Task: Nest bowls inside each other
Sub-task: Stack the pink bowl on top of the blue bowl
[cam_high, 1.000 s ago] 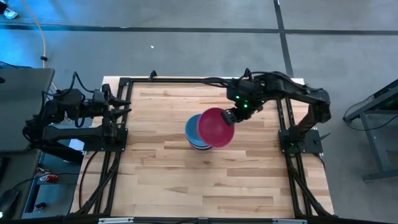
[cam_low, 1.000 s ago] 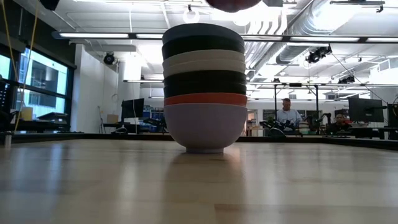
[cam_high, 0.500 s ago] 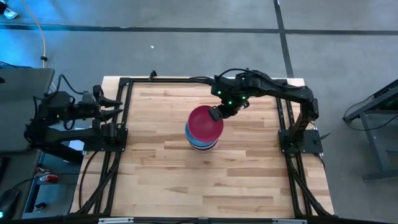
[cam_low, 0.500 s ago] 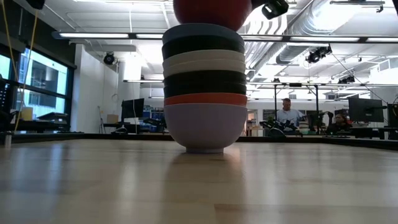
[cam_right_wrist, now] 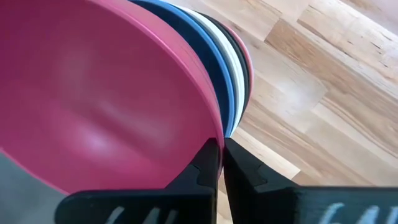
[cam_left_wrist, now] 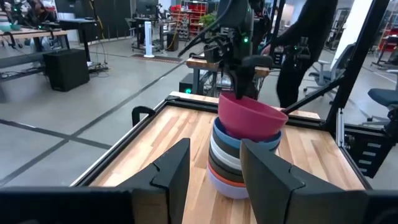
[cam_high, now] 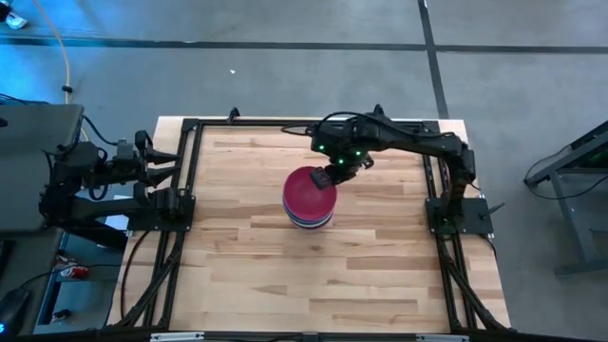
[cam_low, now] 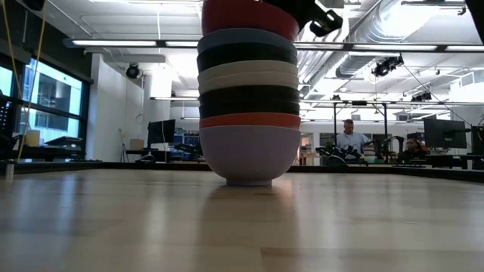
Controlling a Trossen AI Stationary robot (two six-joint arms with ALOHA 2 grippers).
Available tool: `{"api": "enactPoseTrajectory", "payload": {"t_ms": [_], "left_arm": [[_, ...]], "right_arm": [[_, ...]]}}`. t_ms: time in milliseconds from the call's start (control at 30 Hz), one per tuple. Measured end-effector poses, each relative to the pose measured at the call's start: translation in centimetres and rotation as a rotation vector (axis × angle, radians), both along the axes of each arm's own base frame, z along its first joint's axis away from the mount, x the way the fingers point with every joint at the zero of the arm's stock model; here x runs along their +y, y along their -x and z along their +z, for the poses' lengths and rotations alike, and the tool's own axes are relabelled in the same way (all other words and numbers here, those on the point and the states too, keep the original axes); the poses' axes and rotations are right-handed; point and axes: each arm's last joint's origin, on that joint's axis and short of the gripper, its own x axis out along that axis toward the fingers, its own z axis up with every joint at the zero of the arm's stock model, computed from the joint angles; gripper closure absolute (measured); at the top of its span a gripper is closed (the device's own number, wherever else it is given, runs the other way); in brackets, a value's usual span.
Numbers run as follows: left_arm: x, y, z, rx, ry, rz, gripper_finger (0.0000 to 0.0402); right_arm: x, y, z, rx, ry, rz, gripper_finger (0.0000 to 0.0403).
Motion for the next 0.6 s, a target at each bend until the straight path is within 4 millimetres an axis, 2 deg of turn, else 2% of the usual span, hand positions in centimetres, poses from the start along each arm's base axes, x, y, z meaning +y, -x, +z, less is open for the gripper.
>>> {"api": "enactPoseTrajectory", "payload": {"t_ms": [233,600], "left_arm": [[0.0,0.0,-0.1,0.007,0.002,0.000,0.0271],[0.0,0.0,-0.2,0.021,0.006,0.000,0.0271]], "right_arm": [[-0.1,-0.6,-1.5,0.087,-0.011,0.017,0.0403],[0.1,0.0,-1.8,0.155,-0.030,0.026,0.0403]]}}
